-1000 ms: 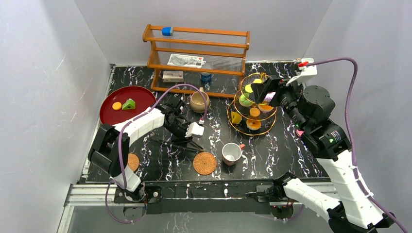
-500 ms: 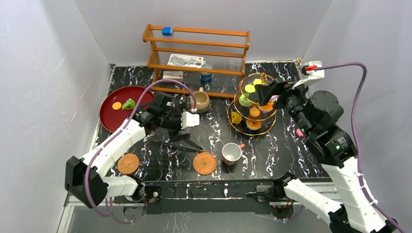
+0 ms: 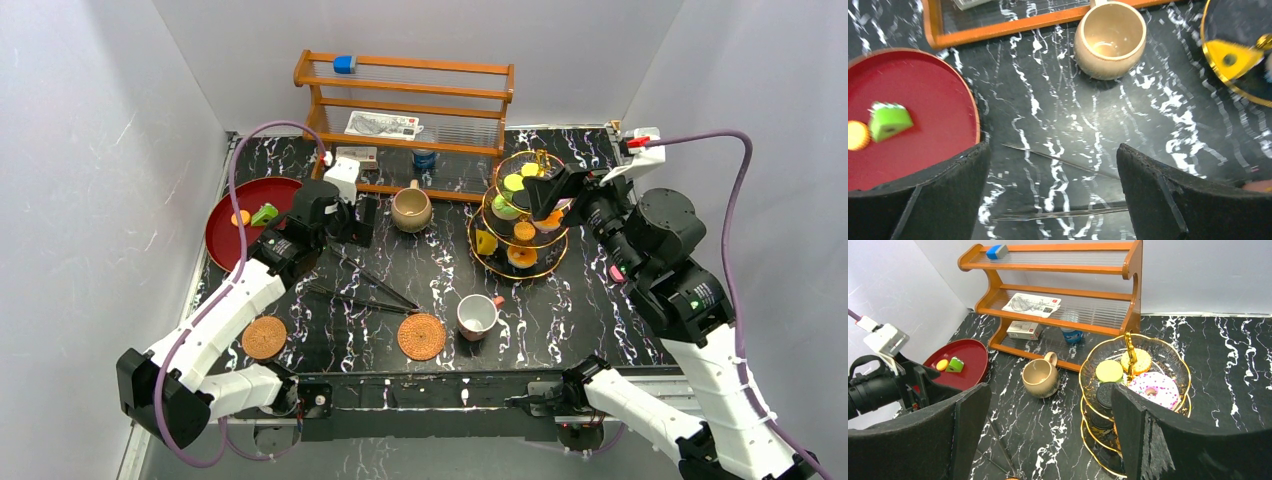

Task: Serve the afternoon tea
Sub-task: Place the clamp at the center of the board, then pick up the clamp from the center of the board.

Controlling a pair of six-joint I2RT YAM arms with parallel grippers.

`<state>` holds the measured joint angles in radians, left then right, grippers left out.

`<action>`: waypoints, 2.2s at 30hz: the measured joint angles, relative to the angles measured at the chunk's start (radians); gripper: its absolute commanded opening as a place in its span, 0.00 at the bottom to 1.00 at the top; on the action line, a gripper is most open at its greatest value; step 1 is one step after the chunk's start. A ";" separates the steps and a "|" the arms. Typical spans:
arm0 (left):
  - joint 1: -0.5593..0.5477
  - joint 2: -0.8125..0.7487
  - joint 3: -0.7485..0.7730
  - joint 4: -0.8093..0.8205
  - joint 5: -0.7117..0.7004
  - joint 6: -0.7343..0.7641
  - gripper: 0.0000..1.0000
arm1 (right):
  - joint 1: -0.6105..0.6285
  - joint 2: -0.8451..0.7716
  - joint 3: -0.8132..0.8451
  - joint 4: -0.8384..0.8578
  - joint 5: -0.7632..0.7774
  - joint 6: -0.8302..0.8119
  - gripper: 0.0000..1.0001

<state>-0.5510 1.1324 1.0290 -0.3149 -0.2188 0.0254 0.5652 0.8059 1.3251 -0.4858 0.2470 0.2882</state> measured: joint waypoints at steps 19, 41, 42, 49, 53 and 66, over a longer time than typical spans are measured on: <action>-0.036 0.048 -0.010 -0.270 -0.063 -1.360 0.84 | 0.000 -0.067 -0.027 -0.011 -0.003 -0.014 0.99; -0.095 0.485 0.168 -0.716 0.024 -1.949 0.89 | 0.000 -0.142 -0.042 -0.013 0.035 -0.060 0.99; -0.095 0.482 0.145 -0.704 0.022 -1.956 0.90 | 0.000 -0.145 -0.042 -0.013 0.035 -0.060 0.99; -0.095 0.458 0.069 -0.618 -0.002 -1.978 0.91 | 0.000 -0.146 -0.042 -0.014 0.034 -0.059 0.99; -0.095 0.451 0.061 -0.566 -0.018 -1.976 0.90 | 0.000 -0.151 -0.042 -0.020 0.032 -0.059 0.99; -0.095 0.509 0.061 -0.558 -0.024 -1.973 0.87 | 0.000 -0.159 -0.039 -0.039 0.032 -0.056 0.99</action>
<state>-0.6464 1.6417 1.0904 -0.8734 -0.2428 -1.9480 0.5652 0.6472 1.2865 -0.5251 0.2790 0.2317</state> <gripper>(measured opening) 0.867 0.984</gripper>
